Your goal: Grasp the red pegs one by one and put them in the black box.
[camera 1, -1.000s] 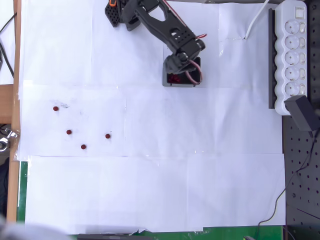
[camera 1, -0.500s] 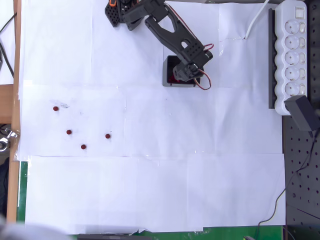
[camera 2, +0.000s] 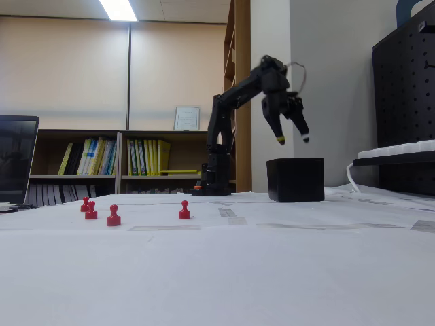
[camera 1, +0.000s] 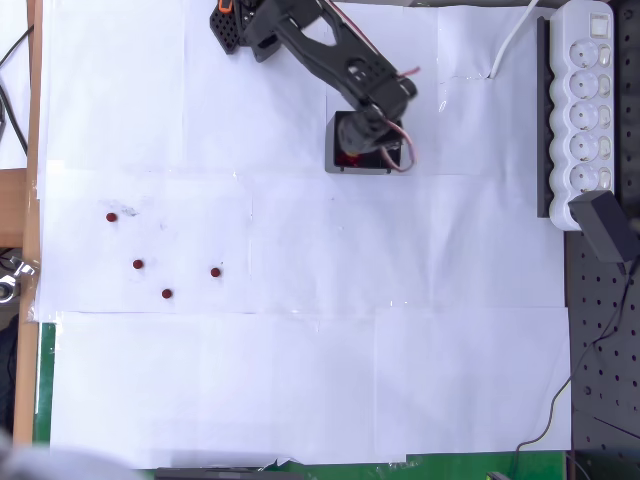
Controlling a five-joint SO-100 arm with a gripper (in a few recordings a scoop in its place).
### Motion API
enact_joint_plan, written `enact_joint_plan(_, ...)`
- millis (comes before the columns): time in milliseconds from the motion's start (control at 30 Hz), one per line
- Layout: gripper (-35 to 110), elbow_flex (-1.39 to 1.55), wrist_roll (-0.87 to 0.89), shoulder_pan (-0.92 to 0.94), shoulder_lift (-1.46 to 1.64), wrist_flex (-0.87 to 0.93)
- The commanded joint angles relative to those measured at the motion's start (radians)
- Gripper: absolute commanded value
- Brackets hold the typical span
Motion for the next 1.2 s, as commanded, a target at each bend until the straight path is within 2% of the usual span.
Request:
enact_joint_plan(0, 28, -0.351, 0.213, 0.337, -0.267, -0.213)
enact_joint_plan(100, 28, -0.816, 0.457, 0.591, -0.345, -0.660)
enact_joint_plan(167, 28, -0.999, 0.557, 0.713, -0.345, -0.920)
enact_joint_plan(300, 28, -1.126, 0.566, 0.854, -0.276, -1.216)
enact_joint_plan(467, 28, -1.285, 0.546, 0.982, -0.138, -1.692)
enact_joint_plan(800, 28, -1.172, 0.560, 1.112, 0.290, -2.063)
enact_joint_plan(1167, 28, -0.930, 0.500, 1.098, 0.571, -2.148)
